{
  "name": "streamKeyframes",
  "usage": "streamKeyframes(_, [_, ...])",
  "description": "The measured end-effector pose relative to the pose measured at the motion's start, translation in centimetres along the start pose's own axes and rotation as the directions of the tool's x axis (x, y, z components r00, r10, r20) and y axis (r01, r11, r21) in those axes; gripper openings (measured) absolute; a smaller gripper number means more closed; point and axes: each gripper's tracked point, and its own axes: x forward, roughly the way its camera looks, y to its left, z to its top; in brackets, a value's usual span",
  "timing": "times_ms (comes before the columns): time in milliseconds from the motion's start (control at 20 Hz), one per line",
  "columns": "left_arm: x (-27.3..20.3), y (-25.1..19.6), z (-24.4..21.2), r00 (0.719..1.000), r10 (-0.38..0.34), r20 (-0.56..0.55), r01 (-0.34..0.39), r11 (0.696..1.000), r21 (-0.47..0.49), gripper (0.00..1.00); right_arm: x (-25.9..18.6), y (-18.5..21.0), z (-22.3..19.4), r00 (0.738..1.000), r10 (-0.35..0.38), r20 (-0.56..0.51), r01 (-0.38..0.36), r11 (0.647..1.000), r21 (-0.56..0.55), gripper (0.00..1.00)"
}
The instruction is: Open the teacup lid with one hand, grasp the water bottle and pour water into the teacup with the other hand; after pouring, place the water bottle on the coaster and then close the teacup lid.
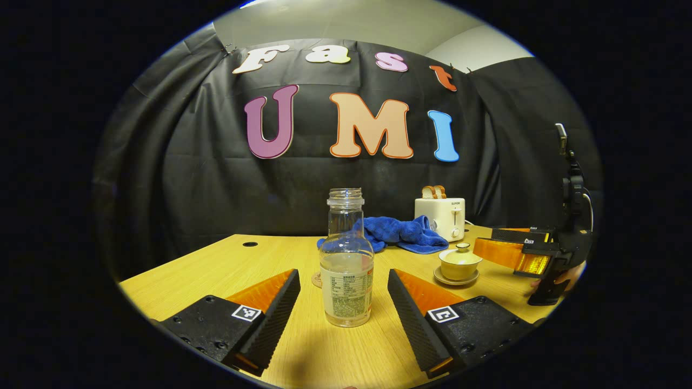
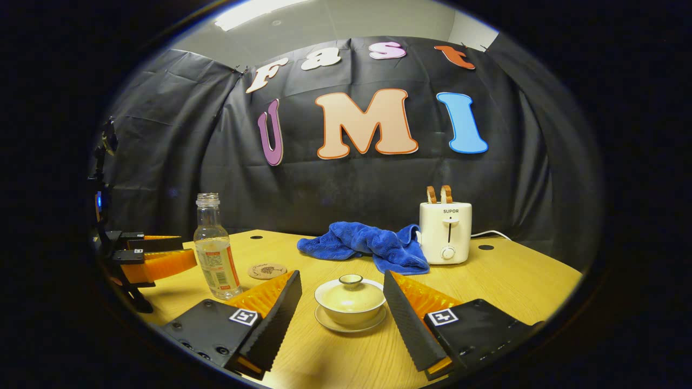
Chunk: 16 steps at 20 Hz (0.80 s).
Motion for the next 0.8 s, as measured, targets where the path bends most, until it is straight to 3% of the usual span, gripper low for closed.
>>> streamKeyframes(150, [-0.1,0.0,0.0,1.000,0.000,0.000,0.000,1.000,0.000,0.97,1.5,-0.1,-0.6,1.000,-0.002,-0.031,0.002,1.000,-0.005,0.94])
streamKeyframes(200, [-0.1,0.0,0.0,1.000,0.000,-0.001,0.000,1.000,0.000,0.95,2.1,-0.1,-0.7,0.999,-0.005,-0.043,0.005,1.000,-0.009,1.00])
streamKeyframes(400, [0.0,0.0,0.1,1.000,0.000,-0.001,0.000,1.000,-0.001,0.95,4.0,-0.4,-1.5,0.996,-0.026,-0.082,0.023,0.999,-0.039,0.99])
streamKeyframes(550, [-0.1,0.0,0.1,1.000,0.000,-0.001,0.000,1.000,-0.001,0.95,5.0,-0.4,-2.1,0.992,-0.014,-0.126,0.006,0.998,-0.059,0.80])
streamKeyframes(650, [0.0,-0.1,0.0,1.000,-0.001,-0.002,0.001,1.000,-0.001,0.95,5.5,-0.5,-3.0,0.985,-0.026,-0.170,0.014,0.997,-0.070,0.82])
streamKeyframes(800, [0.0,0.0,-0.1,1.000,-0.001,-0.001,0.001,1.000,-0.001,0.95,5.9,-0.7,-2.6,0.987,-0.032,-0.159,0.019,0.996,-0.083,0.56])
